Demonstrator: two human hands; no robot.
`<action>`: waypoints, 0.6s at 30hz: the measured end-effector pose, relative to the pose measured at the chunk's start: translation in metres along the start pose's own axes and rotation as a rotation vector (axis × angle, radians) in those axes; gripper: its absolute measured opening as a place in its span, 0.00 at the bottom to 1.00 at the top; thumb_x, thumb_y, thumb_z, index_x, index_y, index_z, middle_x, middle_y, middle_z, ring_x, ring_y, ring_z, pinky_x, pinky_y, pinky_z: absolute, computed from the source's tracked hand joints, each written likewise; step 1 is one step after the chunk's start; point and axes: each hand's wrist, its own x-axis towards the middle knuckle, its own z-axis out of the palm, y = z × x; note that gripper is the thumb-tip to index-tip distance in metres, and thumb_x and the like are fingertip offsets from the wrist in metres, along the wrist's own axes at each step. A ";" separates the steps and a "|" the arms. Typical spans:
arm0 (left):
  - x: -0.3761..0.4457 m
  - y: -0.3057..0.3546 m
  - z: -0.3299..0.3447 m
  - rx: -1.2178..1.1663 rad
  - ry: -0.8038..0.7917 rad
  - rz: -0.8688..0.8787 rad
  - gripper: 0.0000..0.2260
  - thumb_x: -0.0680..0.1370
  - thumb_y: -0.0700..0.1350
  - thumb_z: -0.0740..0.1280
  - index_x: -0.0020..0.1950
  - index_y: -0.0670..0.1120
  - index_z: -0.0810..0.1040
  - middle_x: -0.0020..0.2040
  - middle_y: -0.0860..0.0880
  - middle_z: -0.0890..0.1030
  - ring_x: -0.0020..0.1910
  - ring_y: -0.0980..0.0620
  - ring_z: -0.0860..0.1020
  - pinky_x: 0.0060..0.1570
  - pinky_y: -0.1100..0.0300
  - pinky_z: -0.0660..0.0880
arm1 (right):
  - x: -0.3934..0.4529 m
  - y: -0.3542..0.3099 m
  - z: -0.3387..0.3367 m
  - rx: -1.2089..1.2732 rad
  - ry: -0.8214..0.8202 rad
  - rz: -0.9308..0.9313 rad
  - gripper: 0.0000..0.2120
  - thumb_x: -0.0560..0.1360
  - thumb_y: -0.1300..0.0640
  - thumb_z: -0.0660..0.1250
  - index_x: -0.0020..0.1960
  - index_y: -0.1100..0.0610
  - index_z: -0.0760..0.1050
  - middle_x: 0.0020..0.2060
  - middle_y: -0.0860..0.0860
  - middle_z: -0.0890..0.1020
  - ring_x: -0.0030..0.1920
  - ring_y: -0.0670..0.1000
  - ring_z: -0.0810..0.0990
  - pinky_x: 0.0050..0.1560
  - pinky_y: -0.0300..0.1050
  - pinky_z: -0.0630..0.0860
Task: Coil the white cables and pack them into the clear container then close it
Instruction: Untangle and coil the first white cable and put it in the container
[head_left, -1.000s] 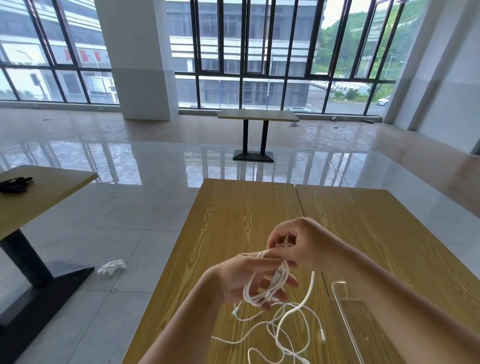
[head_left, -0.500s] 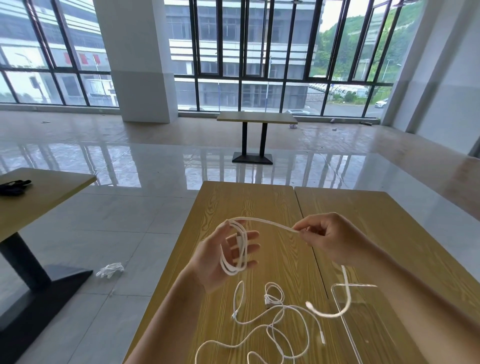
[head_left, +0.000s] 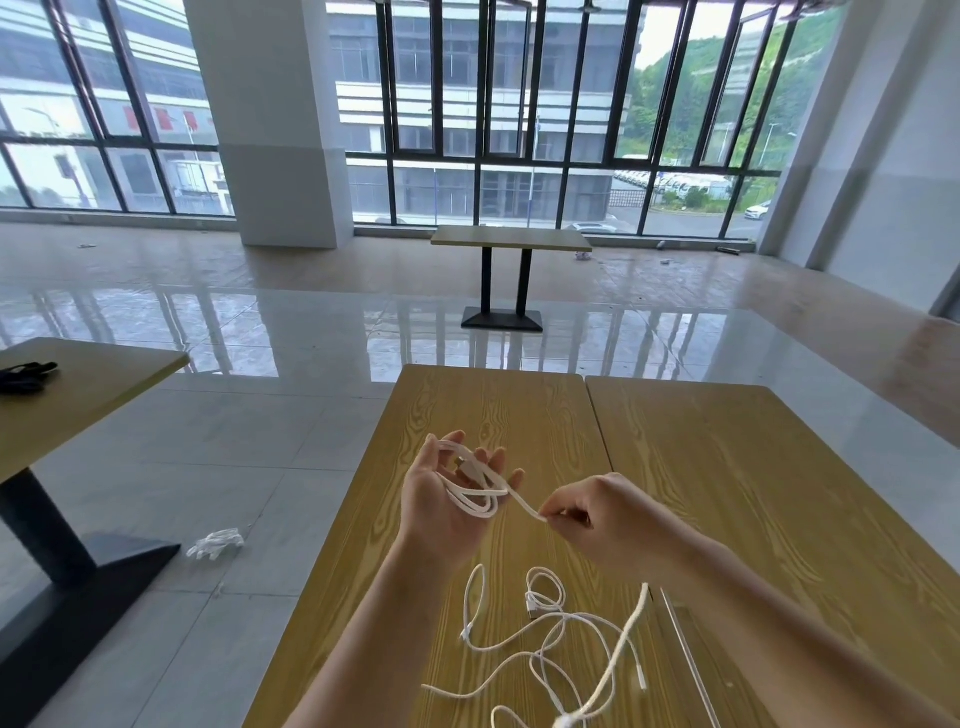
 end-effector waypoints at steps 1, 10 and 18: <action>0.001 0.000 -0.001 -0.001 0.005 0.008 0.14 0.84 0.54 0.56 0.55 0.45 0.74 0.41 0.43 0.76 0.40 0.44 0.78 0.50 0.41 0.76 | -0.001 -0.002 0.002 0.012 -0.015 -0.003 0.12 0.82 0.55 0.63 0.59 0.53 0.82 0.39 0.41 0.83 0.34 0.36 0.79 0.36 0.30 0.74; 0.036 0.026 -0.036 0.140 0.207 0.151 0.14 0.83 0.55 0.55 0.54 0.46 0.73 0.38 0.46 0.71 0.32 0.51 0.70 0.30 0.58 0.68 | -0.010 -0.007 -0.004 0.014 -0.095 -0.033 0.10 0.80 0.56 0.65 0.58 0.51 0.82 0.30 0.44 0.76 0.25 0.39 0.72 0.30 0.31 0.69; 0.026 0.014 -0.022 0.591 0.179 0.131 0.18 0.83 0.58 0.55 0.52 0.47 0.78 0.44 0.45 0.75 0.37 0.50 0.72 0.35 0.55 0.70 | -0.005 -0.020 -0.019 0.036 0.000 -0.133 0.08 0.81 0.54 0.66 0.55 0.52 0.83 0.30 0.42 0.79 0.29 0.38 0.76 0.34 0.31 0.73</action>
